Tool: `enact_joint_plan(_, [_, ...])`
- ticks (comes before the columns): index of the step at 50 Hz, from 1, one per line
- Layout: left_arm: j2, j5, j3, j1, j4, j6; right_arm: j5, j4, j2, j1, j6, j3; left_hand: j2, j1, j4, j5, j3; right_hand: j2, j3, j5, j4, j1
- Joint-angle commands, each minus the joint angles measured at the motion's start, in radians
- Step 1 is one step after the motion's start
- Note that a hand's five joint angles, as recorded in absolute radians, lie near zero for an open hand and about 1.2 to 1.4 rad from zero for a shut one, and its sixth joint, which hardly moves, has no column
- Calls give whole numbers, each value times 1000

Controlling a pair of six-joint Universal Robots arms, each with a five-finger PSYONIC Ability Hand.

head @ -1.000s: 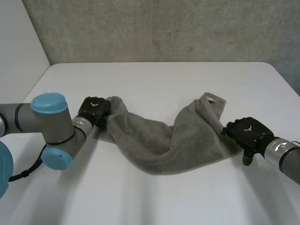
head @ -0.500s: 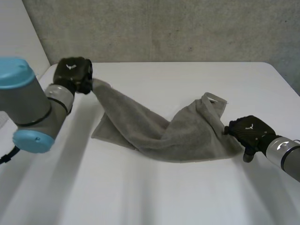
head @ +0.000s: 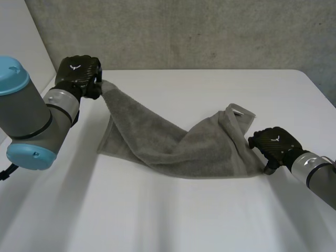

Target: Fold the towel.

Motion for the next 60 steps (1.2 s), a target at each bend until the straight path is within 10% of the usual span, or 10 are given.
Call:
enact_joint_plan(1, [-4, 0, 0, -3, 0, 0, 1, -12, 24, 20, 2, -10, 71, 178, 38, 99, 65, 10, -1, -8, -1, -3])
enact_joint_plan(16, [-13, 0, -2, -6, -1, 0, 6, -11, 37, 36, 4, -11, 71, 178, 38, 99, 65, 54, 43, 36, 43, 41])
enact_joint_plan(23, [-13, 0, -2, -6, -1, 0, 0, -6, 34, 42, 7, -11, 71, 178, 38, 99, 65, 868, 857, 850, 857, 855])
enact_joint_plan(43, [2, 2, 1, -6, -21, 1, 6, 23, -202, 51, 228, -62, 71, 178, 38, 99, 65, 869, 858, 851, 859, 856])
enact_joint_plan(60, [309, 97, 192, 11, -285, -137, 20, 534, -427, 39, 318, -778, 71, 178, 38, 99, 65, 869, 858, 851, 859, 856])
